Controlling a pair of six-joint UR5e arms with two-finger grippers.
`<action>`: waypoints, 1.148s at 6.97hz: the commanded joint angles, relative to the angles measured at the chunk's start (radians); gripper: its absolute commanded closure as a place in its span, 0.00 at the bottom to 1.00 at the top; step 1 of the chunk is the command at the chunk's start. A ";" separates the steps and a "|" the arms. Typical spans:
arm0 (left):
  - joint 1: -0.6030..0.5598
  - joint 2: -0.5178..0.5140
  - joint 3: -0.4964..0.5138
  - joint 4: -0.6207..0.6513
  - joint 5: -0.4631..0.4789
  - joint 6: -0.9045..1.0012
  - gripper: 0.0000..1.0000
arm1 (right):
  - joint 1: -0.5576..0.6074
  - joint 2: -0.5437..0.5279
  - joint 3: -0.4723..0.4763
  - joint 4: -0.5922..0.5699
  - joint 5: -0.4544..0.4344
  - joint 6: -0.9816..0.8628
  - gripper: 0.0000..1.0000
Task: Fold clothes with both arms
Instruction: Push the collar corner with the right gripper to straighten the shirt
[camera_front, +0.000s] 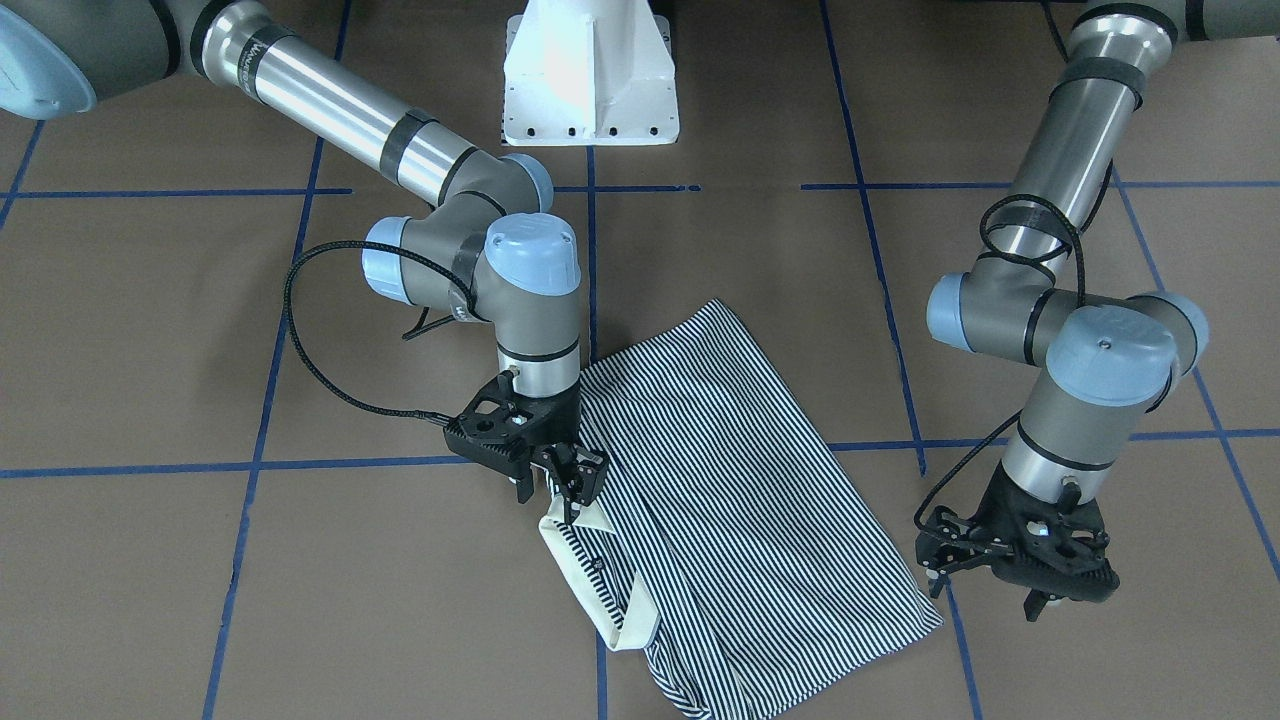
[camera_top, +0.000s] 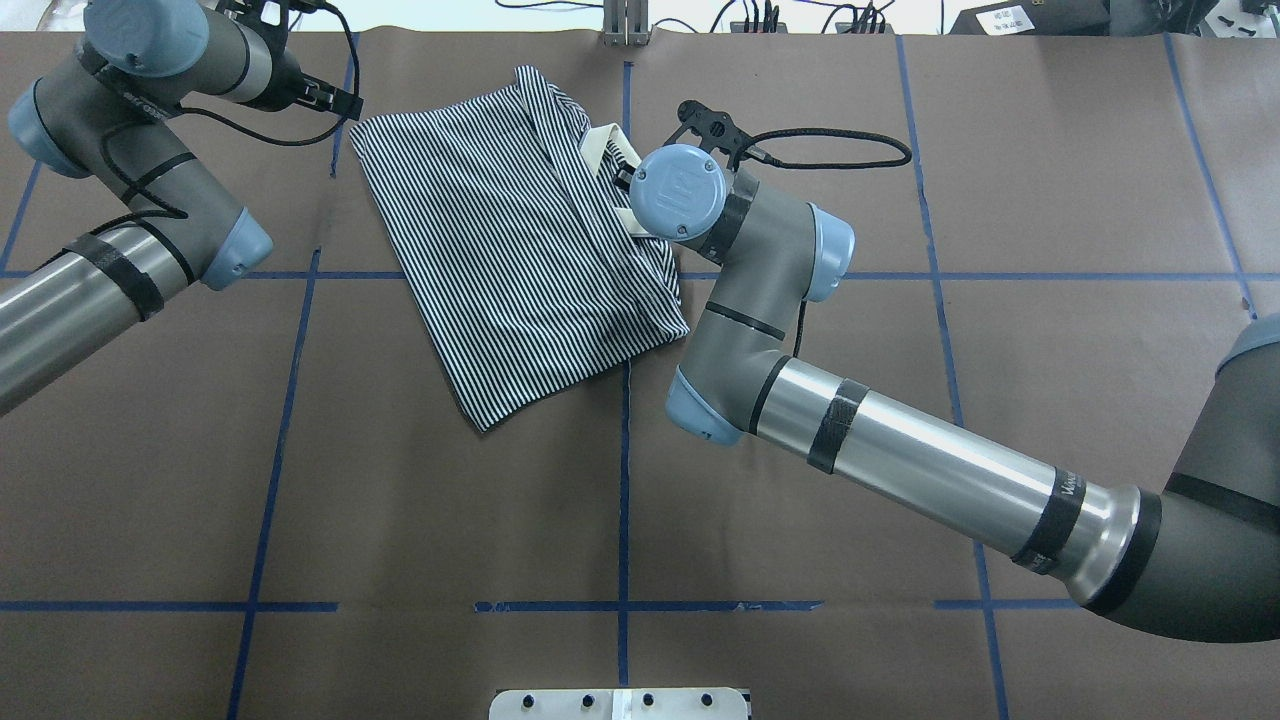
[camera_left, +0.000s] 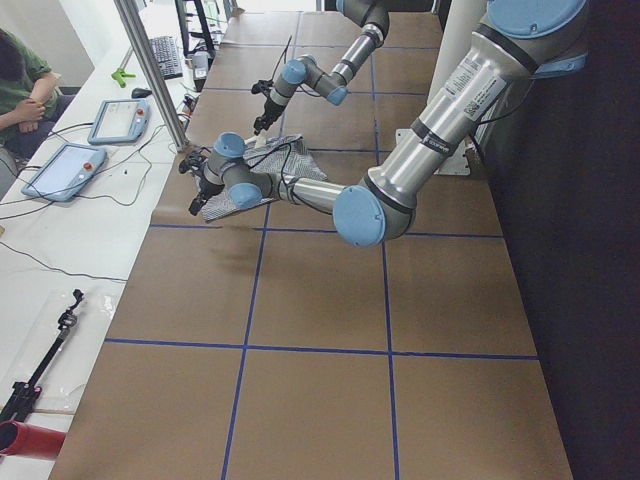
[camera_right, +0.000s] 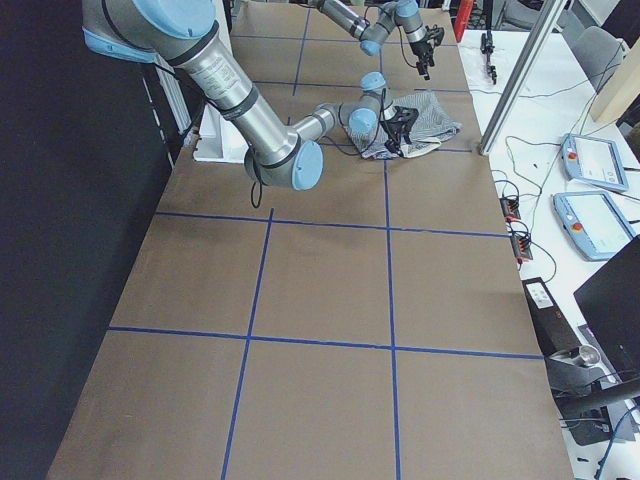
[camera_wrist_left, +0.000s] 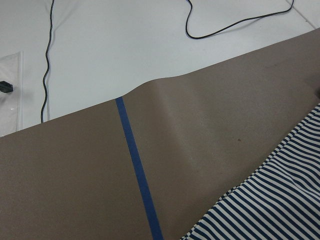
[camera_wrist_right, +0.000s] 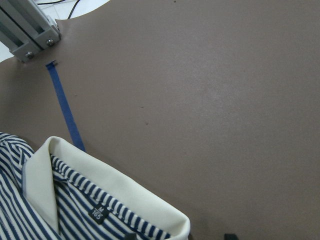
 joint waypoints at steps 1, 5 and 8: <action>0.000 0.001 -0.003 -0.001 0.000 0.000 0.00 | -0.007 0.001 -0.014 0.005 -0.009 0.006 0.41; 0.000 0.002 -0.004 -0.001 0.000 -0.002 0.00 | -0.012 0.007 -0.037 0.057 -0.027 0.041 0.44; 0.000 0.002 -0.009 -0.001 0.000 -0.002 0.00 | -0.012 0.033 -0.082 0.071 -0.038 0.046 0.54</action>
